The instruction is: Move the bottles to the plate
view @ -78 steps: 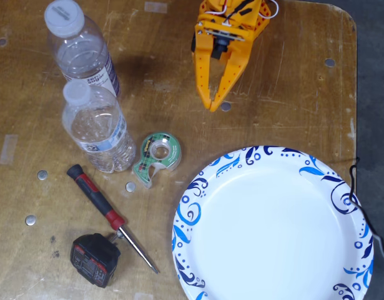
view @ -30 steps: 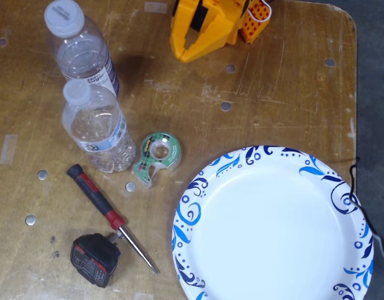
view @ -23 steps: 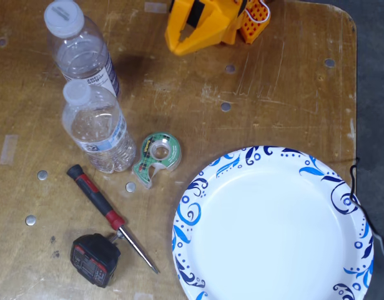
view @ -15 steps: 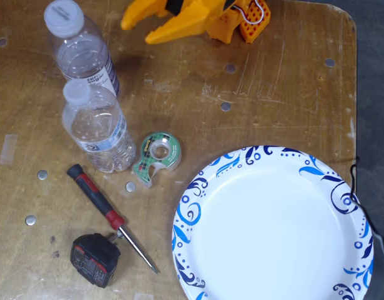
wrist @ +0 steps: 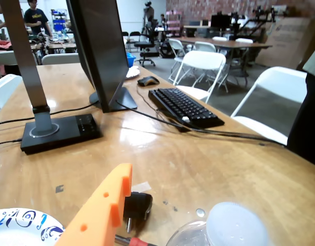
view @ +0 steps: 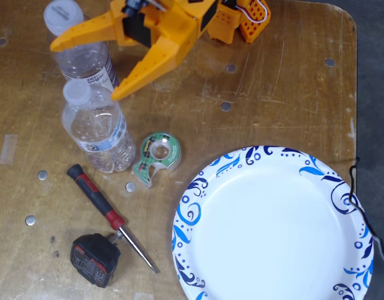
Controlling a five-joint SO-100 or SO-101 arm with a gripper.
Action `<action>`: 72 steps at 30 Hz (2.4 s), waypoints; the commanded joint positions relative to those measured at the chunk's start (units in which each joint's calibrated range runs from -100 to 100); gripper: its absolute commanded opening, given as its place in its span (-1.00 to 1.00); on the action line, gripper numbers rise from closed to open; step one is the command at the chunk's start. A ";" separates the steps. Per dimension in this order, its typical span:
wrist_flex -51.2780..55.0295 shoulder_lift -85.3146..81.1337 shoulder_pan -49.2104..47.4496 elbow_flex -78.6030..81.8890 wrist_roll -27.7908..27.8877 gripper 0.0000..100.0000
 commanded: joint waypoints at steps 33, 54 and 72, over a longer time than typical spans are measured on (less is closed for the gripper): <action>-0.50 8.48 2.60 0.81 -2.91 -0.29; -1.28 5.78 7.88 0.72 -0.20 -0.77; -2.50 5.86 4.22 0.27 -0.20 -0.44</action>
